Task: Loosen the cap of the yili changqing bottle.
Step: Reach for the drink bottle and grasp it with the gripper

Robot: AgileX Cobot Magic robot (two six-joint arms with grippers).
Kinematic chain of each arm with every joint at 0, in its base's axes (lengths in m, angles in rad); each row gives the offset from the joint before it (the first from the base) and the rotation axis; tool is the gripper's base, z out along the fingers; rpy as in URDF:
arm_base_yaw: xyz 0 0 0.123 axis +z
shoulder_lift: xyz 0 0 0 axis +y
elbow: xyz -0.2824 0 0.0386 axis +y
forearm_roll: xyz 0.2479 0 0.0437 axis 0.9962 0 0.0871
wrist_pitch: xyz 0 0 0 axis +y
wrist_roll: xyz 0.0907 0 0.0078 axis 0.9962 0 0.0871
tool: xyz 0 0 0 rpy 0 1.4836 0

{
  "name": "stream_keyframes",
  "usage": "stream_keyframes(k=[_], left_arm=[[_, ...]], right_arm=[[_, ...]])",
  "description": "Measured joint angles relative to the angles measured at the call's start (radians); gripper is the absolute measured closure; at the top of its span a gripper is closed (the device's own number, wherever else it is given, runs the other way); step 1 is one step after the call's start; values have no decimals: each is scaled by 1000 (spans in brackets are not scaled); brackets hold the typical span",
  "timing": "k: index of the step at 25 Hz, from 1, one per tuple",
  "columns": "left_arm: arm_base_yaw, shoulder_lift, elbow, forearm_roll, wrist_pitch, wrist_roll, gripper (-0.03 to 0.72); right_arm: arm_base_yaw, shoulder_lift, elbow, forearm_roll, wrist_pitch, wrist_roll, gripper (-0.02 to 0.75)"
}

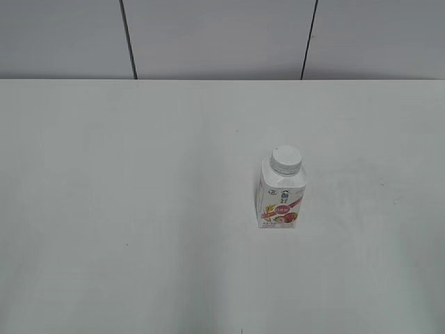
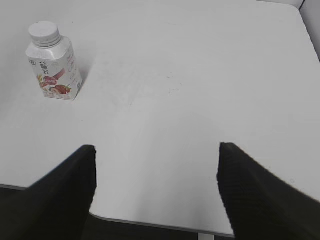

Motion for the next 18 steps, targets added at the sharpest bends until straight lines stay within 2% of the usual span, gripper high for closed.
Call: stream_keyframes(k=[13, 15, 18], left_arm=[[0, 0, 0, 1, -1, 0, 445], [0, 0, 0, 1, -2, 0, 415], [0, 0, 0, 2, -3, 0, 304]], right_arm=[[0, 0, 0, 0, 0, 0, 146], [0, 0, 0, 0, 0, 0, 146], [0, 0, 0, 0, 0, 0, 146]])
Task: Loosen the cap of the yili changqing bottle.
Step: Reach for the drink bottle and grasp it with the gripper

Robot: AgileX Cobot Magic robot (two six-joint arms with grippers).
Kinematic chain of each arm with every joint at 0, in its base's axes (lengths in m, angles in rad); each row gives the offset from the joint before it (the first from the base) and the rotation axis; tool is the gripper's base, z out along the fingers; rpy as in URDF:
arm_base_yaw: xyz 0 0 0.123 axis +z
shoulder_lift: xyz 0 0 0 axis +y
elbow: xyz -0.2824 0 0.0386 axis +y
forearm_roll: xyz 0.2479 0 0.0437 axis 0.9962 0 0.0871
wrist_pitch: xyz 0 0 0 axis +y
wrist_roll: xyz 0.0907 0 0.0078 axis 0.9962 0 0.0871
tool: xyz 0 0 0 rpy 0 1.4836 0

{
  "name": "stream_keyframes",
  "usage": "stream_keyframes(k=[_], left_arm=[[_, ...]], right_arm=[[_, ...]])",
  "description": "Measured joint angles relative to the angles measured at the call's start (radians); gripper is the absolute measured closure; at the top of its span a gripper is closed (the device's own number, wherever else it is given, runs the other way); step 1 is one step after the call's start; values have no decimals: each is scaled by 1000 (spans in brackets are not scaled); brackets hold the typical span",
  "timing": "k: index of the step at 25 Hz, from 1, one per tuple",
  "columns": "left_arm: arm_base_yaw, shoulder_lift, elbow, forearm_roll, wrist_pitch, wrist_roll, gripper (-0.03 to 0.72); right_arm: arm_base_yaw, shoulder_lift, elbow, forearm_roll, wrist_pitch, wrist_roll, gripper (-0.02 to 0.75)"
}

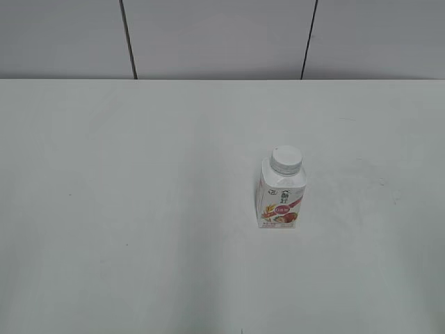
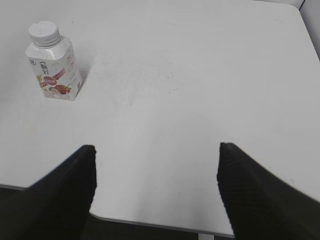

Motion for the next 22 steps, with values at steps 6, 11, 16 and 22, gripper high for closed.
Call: stream_keyframes(k=[6, 11, 16, 22], left_arm=[[0, 0, -8, 0, -29, 0, 223], [0, 0, -23, 37, -343, 0, 223], [0, 71, 63, 107, -680, 0, 233], [0, 275, 174, 118, -962, 0, 254]], right_arm=[[0, 0, 0, 0, 0, 0, 146], [0, 0, 0, 0, 0, 0, 146], [0, 0, 0, 0, 0, 0, 146], [0, 0, 0, 0, 0, 0, 146]])
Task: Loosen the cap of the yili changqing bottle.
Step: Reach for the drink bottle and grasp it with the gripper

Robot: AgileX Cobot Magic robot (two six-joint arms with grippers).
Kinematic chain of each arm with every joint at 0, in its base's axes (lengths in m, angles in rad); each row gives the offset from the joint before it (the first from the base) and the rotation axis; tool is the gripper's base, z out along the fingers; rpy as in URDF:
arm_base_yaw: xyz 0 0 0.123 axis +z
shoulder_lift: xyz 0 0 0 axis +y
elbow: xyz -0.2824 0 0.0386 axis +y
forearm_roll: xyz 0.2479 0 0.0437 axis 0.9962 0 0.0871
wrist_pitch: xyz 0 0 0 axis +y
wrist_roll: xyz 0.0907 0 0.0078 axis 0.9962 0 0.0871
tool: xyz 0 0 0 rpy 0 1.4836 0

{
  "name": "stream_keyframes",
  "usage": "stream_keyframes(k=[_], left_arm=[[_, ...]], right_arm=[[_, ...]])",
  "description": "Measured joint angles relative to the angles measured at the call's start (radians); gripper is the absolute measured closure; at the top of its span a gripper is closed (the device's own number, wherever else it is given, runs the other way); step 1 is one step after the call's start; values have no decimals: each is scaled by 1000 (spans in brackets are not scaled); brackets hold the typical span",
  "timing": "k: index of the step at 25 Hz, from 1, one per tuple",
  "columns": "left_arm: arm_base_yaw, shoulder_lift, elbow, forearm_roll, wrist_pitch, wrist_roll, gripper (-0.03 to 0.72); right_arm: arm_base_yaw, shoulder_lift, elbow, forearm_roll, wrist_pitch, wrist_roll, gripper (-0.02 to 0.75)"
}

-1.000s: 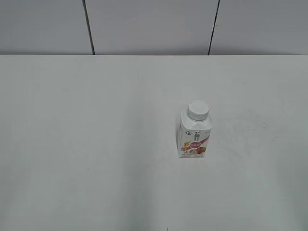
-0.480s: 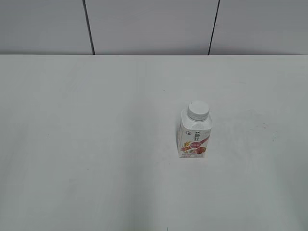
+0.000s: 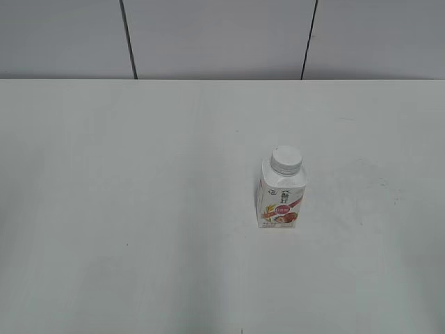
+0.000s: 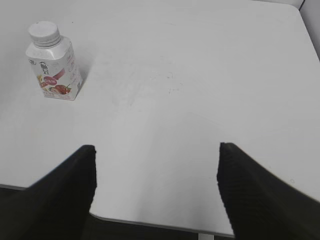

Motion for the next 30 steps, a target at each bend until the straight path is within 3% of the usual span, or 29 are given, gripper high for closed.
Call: stream_keyframes(k=[16, 30], left_arm=[[0, 642, 16, 10, -526, 0, 322], [0, 1016, 17, 10, -873, 0, 335]], right_arm=[[0, 0, 0, 0, 0, 0, 146], [0, 0, 0, 0, 0, 0, 146]])
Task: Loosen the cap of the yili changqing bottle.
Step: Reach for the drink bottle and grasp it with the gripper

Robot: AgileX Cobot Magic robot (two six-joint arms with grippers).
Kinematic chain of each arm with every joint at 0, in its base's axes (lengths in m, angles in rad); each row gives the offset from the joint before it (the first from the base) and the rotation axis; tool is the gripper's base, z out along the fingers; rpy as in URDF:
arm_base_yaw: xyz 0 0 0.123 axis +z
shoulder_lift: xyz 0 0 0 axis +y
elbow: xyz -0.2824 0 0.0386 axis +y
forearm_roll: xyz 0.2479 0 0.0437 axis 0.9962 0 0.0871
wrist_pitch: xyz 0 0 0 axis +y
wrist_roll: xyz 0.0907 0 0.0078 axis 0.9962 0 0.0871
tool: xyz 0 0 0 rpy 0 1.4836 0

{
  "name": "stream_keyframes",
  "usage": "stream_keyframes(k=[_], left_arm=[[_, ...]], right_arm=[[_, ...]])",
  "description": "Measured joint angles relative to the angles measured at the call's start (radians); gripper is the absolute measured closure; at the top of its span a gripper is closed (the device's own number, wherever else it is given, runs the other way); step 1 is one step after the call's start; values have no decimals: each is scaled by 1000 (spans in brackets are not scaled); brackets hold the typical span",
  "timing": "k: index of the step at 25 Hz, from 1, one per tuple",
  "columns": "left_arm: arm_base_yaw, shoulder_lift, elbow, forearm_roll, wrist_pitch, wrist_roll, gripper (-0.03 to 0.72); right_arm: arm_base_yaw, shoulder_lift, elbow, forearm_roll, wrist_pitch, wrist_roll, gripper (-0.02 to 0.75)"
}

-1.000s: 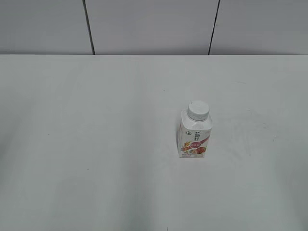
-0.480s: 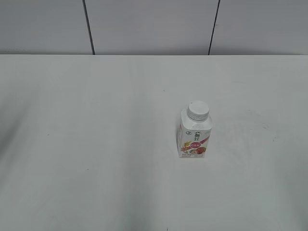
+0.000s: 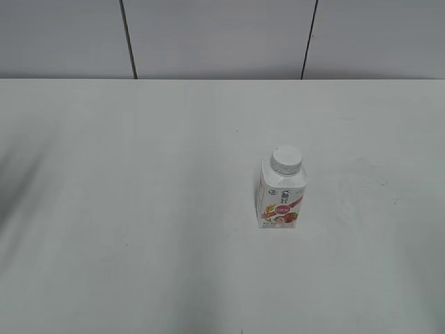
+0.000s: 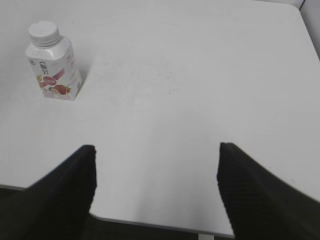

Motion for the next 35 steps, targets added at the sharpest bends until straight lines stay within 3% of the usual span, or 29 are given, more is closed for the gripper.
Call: stream_keyframes(k=[8, 17, 23, 30, 35], left_arm=[[0, 176, -1, 20, -219, 0, 344], [0, 385, -9, 289, -382, -83, 344], [0, 496, -106, 652, -389, -155, 332], [-4, 649, -300, 1120, -393, -335, 211], [-45, 726, -410, 1278, -393, -394, 198]], right_arm=[[0, 0, 0, 0, -1, 0, 146], [0, 0, 0, 0, -1, 0, 146], [0, 0, 0, 0, -1, 0, 146], [0, 0, 0, 0, -1, 0, 146], [0, 0, 0, 0, -1, 0, 146]])
